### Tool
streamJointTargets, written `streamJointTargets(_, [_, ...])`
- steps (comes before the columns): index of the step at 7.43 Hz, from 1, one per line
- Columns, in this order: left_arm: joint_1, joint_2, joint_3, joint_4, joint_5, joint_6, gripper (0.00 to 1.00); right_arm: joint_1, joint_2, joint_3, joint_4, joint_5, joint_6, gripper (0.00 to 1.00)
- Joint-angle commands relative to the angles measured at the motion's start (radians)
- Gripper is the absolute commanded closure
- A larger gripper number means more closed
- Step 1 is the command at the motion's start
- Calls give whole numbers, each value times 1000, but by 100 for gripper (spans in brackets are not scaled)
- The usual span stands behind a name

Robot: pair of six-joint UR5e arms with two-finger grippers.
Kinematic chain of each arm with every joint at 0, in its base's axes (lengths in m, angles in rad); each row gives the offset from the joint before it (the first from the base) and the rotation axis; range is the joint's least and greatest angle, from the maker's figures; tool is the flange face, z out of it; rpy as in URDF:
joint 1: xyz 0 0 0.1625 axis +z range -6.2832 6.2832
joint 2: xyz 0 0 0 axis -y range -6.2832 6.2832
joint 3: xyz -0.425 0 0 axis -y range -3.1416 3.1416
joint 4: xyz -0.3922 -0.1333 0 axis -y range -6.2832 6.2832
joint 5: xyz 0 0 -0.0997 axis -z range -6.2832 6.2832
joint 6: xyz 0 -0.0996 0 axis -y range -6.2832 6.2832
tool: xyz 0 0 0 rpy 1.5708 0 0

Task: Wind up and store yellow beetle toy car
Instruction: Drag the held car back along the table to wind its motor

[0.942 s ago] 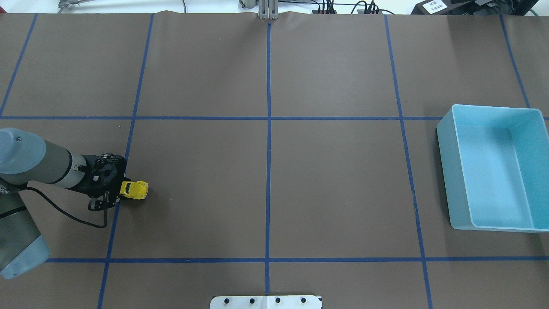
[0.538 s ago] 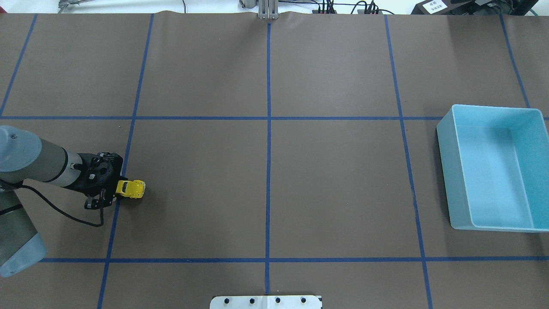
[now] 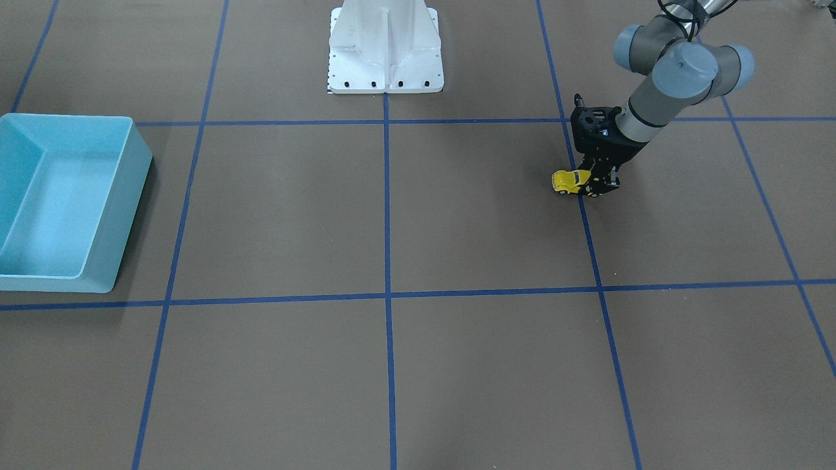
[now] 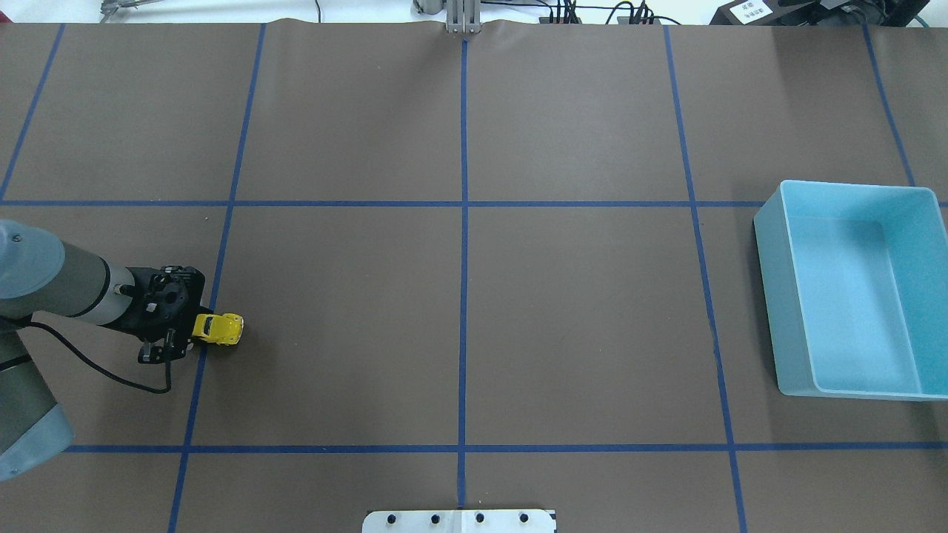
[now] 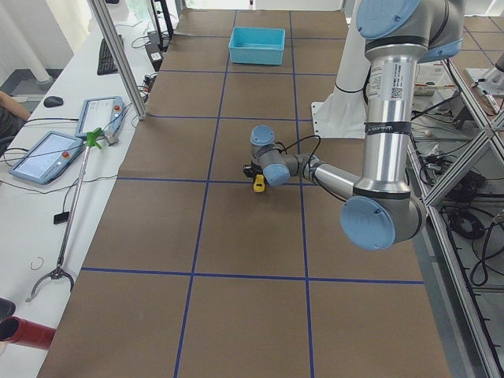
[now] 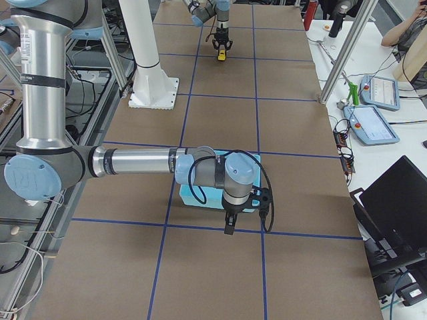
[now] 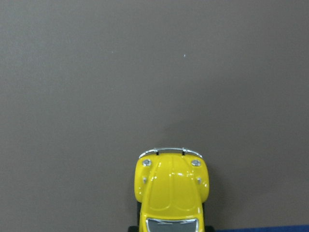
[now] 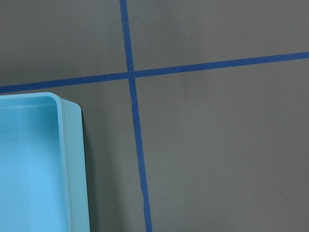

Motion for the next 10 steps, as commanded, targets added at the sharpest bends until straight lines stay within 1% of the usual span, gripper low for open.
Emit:
streamJointTargets(1, [-9, 14, 4, -2, -3, 2, 76, 0, 0, -1, 0, 0, 1, 0])
streamJointTargets(10, [-34, 53, 16, -56, -11, 3, 76, 0, 0, 1, 0, 0, 1, 0])
